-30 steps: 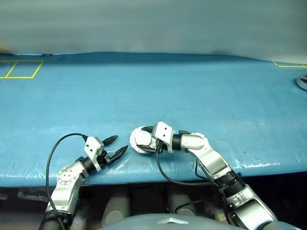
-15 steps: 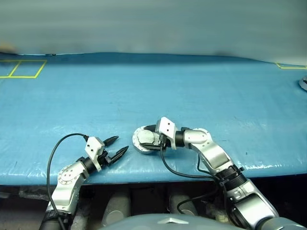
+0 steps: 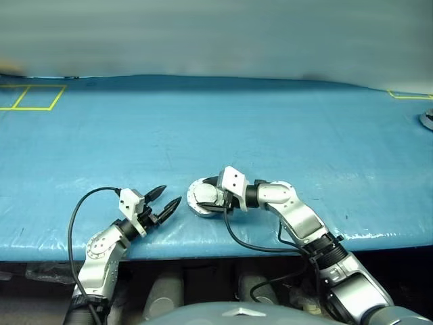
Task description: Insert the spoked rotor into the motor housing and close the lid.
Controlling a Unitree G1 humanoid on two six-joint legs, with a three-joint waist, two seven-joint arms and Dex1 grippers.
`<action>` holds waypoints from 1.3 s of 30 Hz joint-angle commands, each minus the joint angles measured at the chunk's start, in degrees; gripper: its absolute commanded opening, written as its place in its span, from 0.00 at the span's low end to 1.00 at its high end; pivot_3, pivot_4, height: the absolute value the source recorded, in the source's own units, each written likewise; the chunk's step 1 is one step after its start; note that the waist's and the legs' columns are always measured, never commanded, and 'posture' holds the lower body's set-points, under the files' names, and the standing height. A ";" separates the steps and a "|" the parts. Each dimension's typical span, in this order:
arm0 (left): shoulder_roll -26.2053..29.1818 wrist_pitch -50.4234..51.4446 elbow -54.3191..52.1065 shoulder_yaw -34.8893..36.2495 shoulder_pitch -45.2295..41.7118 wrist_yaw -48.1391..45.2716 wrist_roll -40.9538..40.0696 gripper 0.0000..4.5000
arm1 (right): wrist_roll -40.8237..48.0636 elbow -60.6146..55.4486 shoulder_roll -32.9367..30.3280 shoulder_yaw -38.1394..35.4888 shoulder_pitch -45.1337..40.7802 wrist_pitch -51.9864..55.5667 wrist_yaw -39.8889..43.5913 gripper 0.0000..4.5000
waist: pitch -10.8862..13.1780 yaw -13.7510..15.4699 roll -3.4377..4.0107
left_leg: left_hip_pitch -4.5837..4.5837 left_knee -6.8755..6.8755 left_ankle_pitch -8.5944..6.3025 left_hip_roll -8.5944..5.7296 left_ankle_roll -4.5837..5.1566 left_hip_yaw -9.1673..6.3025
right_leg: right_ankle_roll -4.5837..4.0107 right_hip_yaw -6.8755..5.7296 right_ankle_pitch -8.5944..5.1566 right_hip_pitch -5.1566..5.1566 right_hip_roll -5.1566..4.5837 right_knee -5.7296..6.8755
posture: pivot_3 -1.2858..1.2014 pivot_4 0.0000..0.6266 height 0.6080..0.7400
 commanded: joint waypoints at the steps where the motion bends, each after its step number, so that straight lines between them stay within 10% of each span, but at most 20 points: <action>1: -1.48 0.76 -2.82 1.27 -1.66 0.58 -2.63 0.74 | -4.58 4.72 -1.79 1.92 2.25 2.94 -1.28 0.66 | -0.02 -0.01 0.02 | 0.00 0.01 0.00 0.00 0.00 0.01 | 0.00 0.00 0.00 0.00 -0.01 0.00 | 0.52 0.24 1.00; 12: -0.73 4.06 -0.72 -4.64 -4.67 -2.67 1.64 0.01 | -4.57 3.99 -1.68 1.08 2.28 2.83 -3.01 0.66 | -0.07 -0.34 -0.03 | 0.01 0.00 0.00 -0.01 0.00 0.01 | 0.00 -0.02 0.00 -0.01 0.02 -0.02 | 0.52 0.24 1.00; 39: 0.98 10.42 -2.49 -10.19 -3.37 -5.82 4.45 0.01 | -2.97 -0.39 -1.28 -0.47 2.30 2.64 -3.24 0.66 | -0.44 0.05 0.51 | -0.15 -0.18 -0.04 0.12 0.01 0.05 | 0.00 -1.52 0.00 0.05 -0.94 -0.88 | 0.52 0.24 1.00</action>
